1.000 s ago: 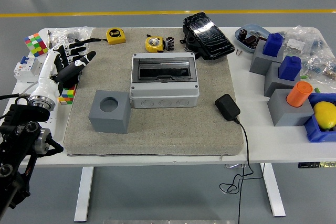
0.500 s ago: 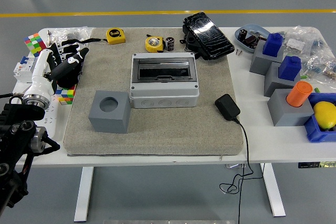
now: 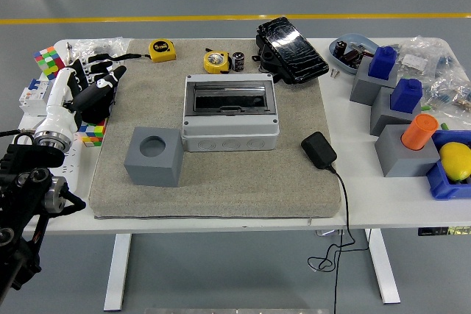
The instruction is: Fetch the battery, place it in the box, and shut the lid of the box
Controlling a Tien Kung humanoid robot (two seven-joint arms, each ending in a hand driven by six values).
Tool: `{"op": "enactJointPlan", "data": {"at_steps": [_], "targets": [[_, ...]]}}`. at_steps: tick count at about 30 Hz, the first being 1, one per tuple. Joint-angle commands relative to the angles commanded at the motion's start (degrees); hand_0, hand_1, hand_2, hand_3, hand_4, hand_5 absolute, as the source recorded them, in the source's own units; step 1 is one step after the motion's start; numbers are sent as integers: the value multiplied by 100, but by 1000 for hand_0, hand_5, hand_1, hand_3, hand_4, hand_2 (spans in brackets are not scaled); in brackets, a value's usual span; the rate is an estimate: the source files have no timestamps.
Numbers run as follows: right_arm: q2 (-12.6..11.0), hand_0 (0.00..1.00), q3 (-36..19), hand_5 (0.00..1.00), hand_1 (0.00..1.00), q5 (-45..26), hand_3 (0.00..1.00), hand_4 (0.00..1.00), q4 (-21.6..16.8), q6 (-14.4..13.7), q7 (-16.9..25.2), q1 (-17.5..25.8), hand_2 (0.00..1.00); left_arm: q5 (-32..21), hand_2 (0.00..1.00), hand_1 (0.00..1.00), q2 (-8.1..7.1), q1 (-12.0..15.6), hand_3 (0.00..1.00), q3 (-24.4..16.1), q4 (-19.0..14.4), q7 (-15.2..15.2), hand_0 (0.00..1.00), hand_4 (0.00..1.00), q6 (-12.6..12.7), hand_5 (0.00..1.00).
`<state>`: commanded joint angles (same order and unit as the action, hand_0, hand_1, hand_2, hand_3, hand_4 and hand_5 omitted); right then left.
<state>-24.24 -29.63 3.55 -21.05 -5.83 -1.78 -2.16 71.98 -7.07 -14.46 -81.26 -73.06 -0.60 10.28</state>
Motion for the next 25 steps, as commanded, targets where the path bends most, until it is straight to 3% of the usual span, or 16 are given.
{"op": "enactJointPlan", "data": {"at_steps": [25], "targets": [[-4, 546, 49, 493, 601, 4, 547, 930, -3, 4, -2, -15, 594, -3, 708, 630, -20, -4, 648, -25, 23, -1, 531, 989, 3, 354]]}}
